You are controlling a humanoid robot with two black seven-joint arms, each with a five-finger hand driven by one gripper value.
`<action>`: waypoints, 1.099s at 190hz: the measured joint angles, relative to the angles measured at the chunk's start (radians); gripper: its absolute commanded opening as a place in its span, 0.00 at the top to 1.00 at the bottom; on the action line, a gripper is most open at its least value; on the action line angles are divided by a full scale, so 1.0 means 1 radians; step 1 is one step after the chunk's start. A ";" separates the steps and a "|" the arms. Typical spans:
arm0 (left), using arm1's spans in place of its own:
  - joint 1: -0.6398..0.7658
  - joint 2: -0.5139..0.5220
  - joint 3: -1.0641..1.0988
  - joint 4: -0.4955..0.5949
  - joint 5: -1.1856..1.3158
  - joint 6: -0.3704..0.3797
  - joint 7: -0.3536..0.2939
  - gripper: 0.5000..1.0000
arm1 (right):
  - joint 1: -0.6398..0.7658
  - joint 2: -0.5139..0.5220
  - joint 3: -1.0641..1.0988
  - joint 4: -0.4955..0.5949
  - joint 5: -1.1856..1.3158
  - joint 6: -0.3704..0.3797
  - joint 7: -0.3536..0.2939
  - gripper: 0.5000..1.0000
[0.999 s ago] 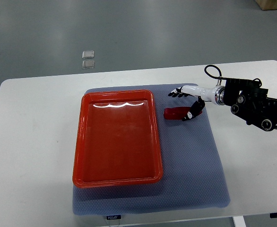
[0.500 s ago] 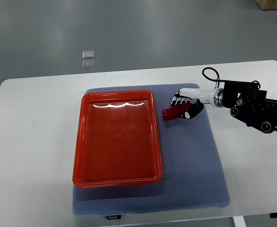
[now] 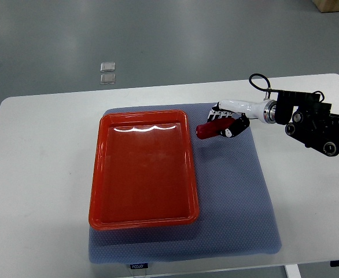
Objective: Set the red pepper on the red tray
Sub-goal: 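Close the right hand's fingers around the red pepper, then carry the red pepper with the right hand over the red tray and lower it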
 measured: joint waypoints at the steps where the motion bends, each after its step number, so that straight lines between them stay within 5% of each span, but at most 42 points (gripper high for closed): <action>1: 0.000 0.000 0.000 0.000 0.000 0.000 0.000 0.00 | 0.001 0.000 0.000 0.000 0.000 0.000 0.002 1.00; 77: 0.000 0.000 0.000 0.000 0.000 0.000 0.000 0.00 | 0.120 0.102 -0.018 0.110 -0.003 0.017 0.099 1.00; 128: 0.000 0.000 0.000 0.000 0.000 0.000 -0.001 0.00 | 0.128 0.326 -0.168 0.037 -0.014 -0.040 0.099 1.00; 195: 0.000 0.000 0.000 0.000 0.000 0.000 0.000 0.00 | 0.115 0.351 -0.297 -0.010 -0.023 -0.119 0.091 1.00; 202: 0.000 0.000 0.000 0.000 0.000 0.000 0.000 0.00 | 0.115 0.351 -0.299 -0.010 -0.023 -0.120 0.091 0.71; 209: 0.000 0.000 0.000 0.000 0.000 0.000 0.000 0.00 | 0.115 0.351 -0.300 -0.010 -0.023 -0.121 0.091 0.58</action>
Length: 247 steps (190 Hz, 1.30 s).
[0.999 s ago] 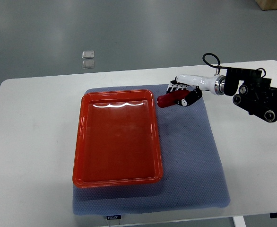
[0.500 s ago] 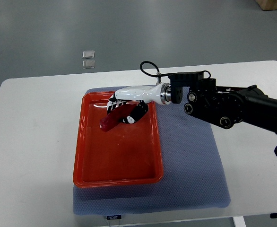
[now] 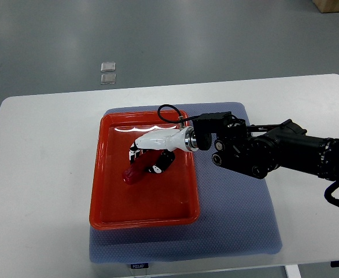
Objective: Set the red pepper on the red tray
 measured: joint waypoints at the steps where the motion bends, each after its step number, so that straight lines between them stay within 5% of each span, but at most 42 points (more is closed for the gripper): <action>1: 0.000 0.000 0.000 0.000 0.000 0.000 0.000 0.00 | 0.000 0.000 0.000 0.000 0.000 0.000 0.000 0.58; 14: 0.000 0.000 0.000 0.000 0.000 0.000 0.000 0.00 | -0.001 0.000 0.000 0.000 0.003 -0.001 0.000 0.40; 36: 0.000 0.000 0.000 0.000 0.000 0.000 0.000 0.00 | -0.001 0.000 0.005 0.000 0.014 -0.002 0.000 0.28; 115: 0.000 0.000 0.000 0.000 0.000 0.000 0.000 0.00 | -0.004 -0.034 0.185 0.002 0.201 0.019 -0.008 0.28; 189: 0.000 0.000 0.000 0.000 0.000 0.001 0.000 0.00 | -0.116 -0.217 0.462 -0.014 0.859 0.178 -0.164 0.28; 247: 0.000 0.000 0.000 0.000 0.000 0.001 0.000 0.00 | -0.270 -0.223 0.612 -0.090 1.222 0.196 -0.219 0.28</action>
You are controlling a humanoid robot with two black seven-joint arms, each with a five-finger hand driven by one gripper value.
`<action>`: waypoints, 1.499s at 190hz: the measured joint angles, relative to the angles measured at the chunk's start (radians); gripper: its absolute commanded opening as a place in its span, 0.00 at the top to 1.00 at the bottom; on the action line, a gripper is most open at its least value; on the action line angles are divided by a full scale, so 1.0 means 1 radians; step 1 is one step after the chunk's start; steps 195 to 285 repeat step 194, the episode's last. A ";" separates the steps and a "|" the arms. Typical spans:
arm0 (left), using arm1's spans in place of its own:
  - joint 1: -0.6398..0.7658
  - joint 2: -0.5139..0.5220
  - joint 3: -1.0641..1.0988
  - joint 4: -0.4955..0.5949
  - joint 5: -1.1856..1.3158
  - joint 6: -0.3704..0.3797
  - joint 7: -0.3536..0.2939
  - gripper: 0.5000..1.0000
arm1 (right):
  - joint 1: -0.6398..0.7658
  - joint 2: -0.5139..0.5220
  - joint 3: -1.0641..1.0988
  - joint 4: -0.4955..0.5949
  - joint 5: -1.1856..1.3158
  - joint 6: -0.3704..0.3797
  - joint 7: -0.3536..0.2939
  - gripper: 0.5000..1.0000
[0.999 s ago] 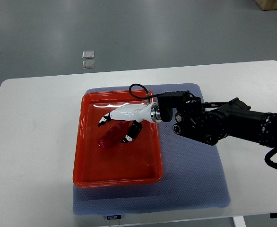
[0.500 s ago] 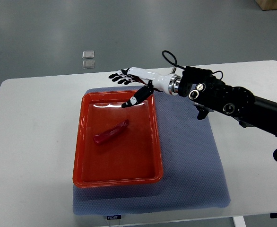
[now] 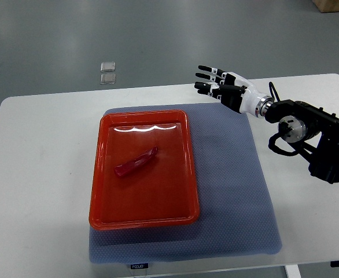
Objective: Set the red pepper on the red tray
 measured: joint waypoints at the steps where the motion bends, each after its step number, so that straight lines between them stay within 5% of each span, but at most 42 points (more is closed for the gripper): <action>1: 0.000 0.000 0.000 0.000 0.000 0.000 0.000 0.00 | -0.002 0.000 0.002 -0.002 0.004 0.000 0.000 0.28; 22: 0.000 0.000 0.000 0.000 0.000 0.000 0.000 0.00 | -0.043 0.004 0.048 -0.032 0.084 0.008 0.000 0.26; 34: 0.000 0.000 0.000 0.000 0.000 0.000 0.000 0.00 | -0.054 0.006 0.062 -0.037 0.111 0.009 0.000 0.17; 285: 0.000 0.000 0.000 0.000 0.000 0.000 0.000 0.00 | -0.075 0.007 0.081 -0.043 0.162 0.008 0.012 0.17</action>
